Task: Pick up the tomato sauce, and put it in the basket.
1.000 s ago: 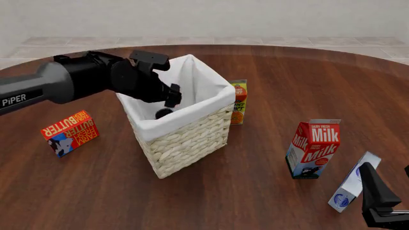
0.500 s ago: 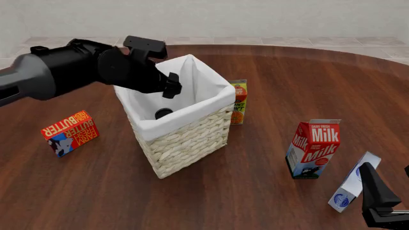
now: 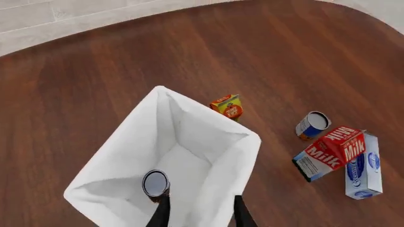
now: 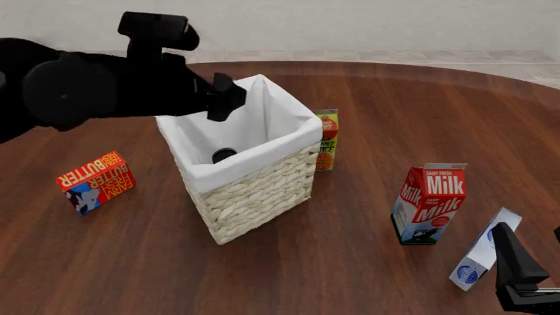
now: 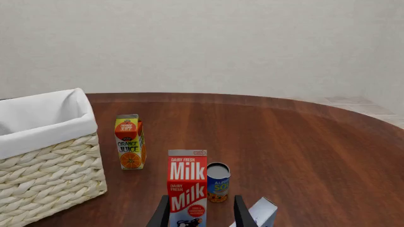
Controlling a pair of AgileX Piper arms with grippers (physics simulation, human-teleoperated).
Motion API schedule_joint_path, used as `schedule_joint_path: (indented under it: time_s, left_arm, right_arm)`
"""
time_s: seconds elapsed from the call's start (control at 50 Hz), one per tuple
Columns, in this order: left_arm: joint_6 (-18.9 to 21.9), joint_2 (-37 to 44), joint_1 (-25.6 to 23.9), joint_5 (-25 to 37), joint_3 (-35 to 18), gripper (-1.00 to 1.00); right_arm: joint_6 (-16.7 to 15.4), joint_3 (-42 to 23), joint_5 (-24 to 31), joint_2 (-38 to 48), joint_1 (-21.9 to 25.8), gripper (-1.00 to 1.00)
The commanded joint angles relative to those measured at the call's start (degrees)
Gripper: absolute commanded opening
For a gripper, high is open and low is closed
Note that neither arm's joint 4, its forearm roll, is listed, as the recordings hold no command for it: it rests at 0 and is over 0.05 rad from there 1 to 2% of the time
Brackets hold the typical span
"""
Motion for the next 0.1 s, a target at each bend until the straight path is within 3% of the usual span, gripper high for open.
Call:
schedule_joint_path:
  time_s: [0.02, 0.1]
  left_arm:
    - [-3.7, -12.2, -3.4, -5.5, 8.6, 1.0]
    - [-3.0, -16.1, -3.4, -6.7, 11.7, 1.0]
  right_arm:
    - [0.0, 0.0, 0.0, 0.0, 0.0, 1.0]
    - [0.0, 0.0, 0.0, 0.0, 0.0, 1.0]
